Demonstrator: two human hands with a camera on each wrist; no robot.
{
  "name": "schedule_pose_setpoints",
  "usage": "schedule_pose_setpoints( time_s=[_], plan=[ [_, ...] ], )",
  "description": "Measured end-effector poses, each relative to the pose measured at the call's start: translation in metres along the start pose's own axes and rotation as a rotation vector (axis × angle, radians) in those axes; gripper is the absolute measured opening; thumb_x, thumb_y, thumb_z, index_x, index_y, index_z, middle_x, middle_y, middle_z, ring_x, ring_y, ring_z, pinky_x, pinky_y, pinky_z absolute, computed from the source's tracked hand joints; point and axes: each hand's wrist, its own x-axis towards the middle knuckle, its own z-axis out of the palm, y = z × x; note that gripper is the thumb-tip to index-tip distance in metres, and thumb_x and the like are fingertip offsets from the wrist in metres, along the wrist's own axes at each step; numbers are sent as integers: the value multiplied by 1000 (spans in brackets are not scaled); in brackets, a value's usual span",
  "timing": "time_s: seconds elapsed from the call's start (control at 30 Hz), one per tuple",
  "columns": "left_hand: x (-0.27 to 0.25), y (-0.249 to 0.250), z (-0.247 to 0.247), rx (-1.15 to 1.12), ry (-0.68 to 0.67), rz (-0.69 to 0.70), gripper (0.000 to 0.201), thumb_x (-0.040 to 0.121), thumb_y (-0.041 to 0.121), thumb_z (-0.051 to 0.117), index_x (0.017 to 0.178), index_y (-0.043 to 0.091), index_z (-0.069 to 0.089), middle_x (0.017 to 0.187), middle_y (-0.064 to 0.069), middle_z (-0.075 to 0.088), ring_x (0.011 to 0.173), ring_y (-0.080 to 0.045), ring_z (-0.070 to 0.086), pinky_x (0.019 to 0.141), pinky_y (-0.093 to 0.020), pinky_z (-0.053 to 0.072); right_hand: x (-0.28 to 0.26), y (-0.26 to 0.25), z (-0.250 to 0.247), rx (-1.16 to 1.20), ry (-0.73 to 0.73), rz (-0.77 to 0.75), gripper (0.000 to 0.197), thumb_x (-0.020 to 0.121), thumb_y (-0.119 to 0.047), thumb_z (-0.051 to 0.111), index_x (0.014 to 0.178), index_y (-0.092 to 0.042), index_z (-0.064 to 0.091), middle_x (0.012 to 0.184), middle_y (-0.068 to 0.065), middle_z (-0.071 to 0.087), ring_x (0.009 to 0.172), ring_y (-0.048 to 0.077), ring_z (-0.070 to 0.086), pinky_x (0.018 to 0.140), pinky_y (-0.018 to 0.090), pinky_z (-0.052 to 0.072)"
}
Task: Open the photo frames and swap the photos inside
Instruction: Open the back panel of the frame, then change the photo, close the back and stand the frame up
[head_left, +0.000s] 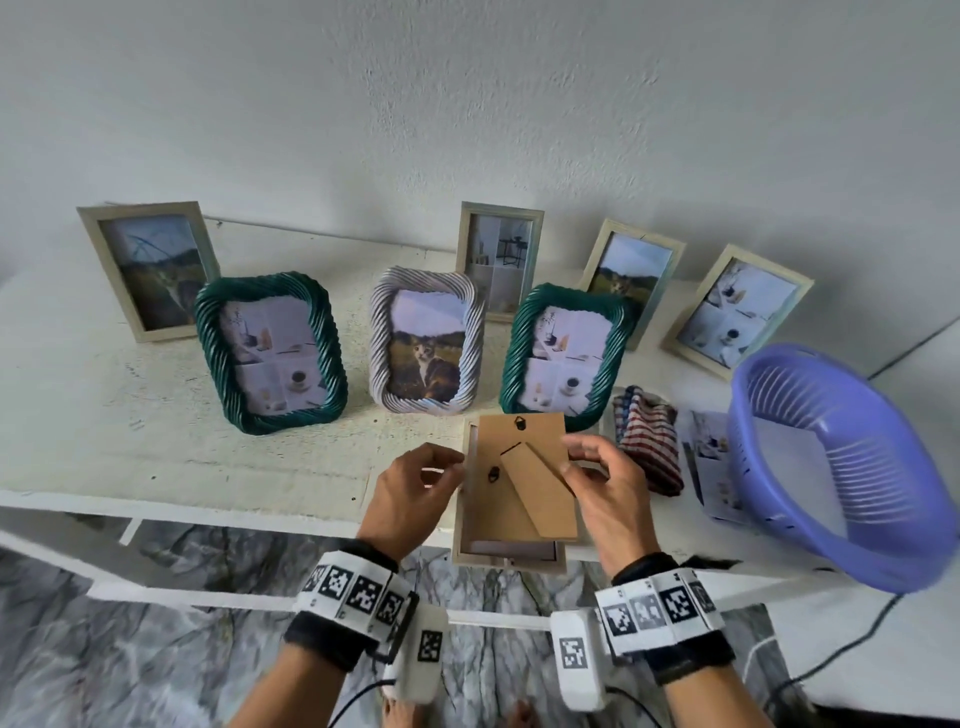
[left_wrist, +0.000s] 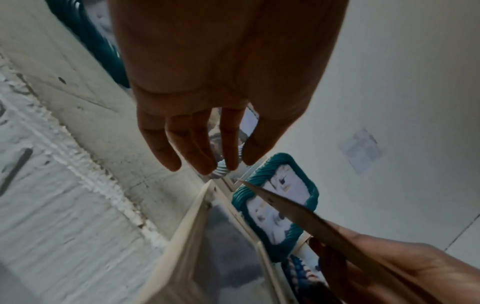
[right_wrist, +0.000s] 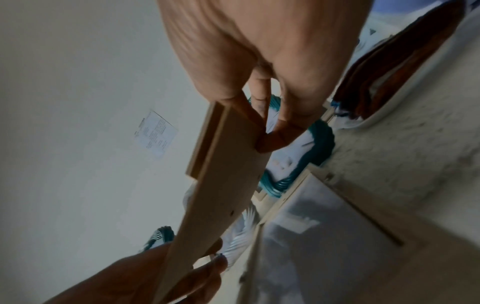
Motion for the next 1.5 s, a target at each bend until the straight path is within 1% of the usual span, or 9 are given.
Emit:
schedule_pose_setpoints(
  time_s=[0.17, 0.4, 0.53, 0.67, 0.87, 1.03, 1.17, 1.33, 1.5],
  plan=[
    [6, -9, 10, 122, 3, -36, 25, 88, 22, 67, 113, 20, 66, 102, 3, 68, 84, -7, 66, 64, -6, 43, 5, 15, -3, -130, -4, -74, 29, 82, 6, 64, 97, -17, 69, 100, -6, 67, 96, 4, 60, 86, 11, 43],
    [5, -17, 21, 175, -19, -32, 40, 85, 16, 67, 124, 20, 61, 105, -2, 68, 90, -14, 67, 84, -29, 53, 3, 23, 14, -344, 13, -237, 20, 77, 7, 69, 88, -10, 69, 92, 3, 66, 82, 10, 57, 77, -1, 35],
    [7, -20, 21, 201, -38, -17, 39, 86, 16, 66, 125, 19, 61, 106, -3, 67, 89, -13, 67, 81, -23, 51, -1, 26, 22, -471, 18, -259, 13, 77, -1, 74, 87, -9, 70, 89, 4, 63, 77, 12, 57, 73, 4, 35],
    [8, -20, 21, 205, -36, -14, 39, 87, 15, 65, 125, 19, 61, 107, -4, 66, 89, -14, 66, 83, -27, 53, -4, 30, 25, -612, -48, -212, 13, 82, -9, 71, 95, -11, 73, 95, 5, 59, 88, 21, 54, 74, 21, 39],
    [7, -20, 23, 209, -27, 2, 40, 87, 13, 64, 126, 17, 60, 106, -5, 66, 89, -14, 65, 85, -30, 53, -4, 32, 23, -667, -89, -250, 11, 81, -9, 74, 91, -11, 75, 95, 4, 50, 84, 12, 45, 73, 17, 37],
    [3, -16, 27, 250, -54, 34, 61, 82, 26, 72, 138, 33, 47, 106, 0, 53, 92, -16, 59, 89, -31, 49, -4, 37, 14, -581, -137, -308, 18, 81, -3, 69, 96, -11, 73, 95, 3, 54, 81, 16, 56, 73, 19, 45],
    [0, -13, 31, 351, -82, 22, 50, 83, 36, 72, 130, 32, 56, 110, 3, 41, 103, -20, 56, 95, -33, 47, -4, 41, -8, -491, -83, -259, 23, 83, -3, 68, 104, -12, 67, 95, 4, 64, 73, 13, 61, 69, 27, 55],
    [2, -16, 31, 361, -64, 31, 52, 80, 36, 75, 129, 31, 58, 109, 4, 42, 102, -20, 58, 92, -31, 47, -8, 46, -23, -500, -223, -272, 29, 83, 0, 66, 110, -12, 68, 94, -2, 72, 81, 10, 67, 76, 24, 56],
    [3, -18, 31, 351, -62, 32, 52, 79, 35, 76, 128, 32, 59, 112, 2, 44, 101, -20, 58, 91, -32, 49, -2, 47, -28, -469, -341, -274, 23, 87, -10, 67, 108, -18, 71, 101, -6, 73, 86, 2, 66, 79, 20, 54]
  ],
)
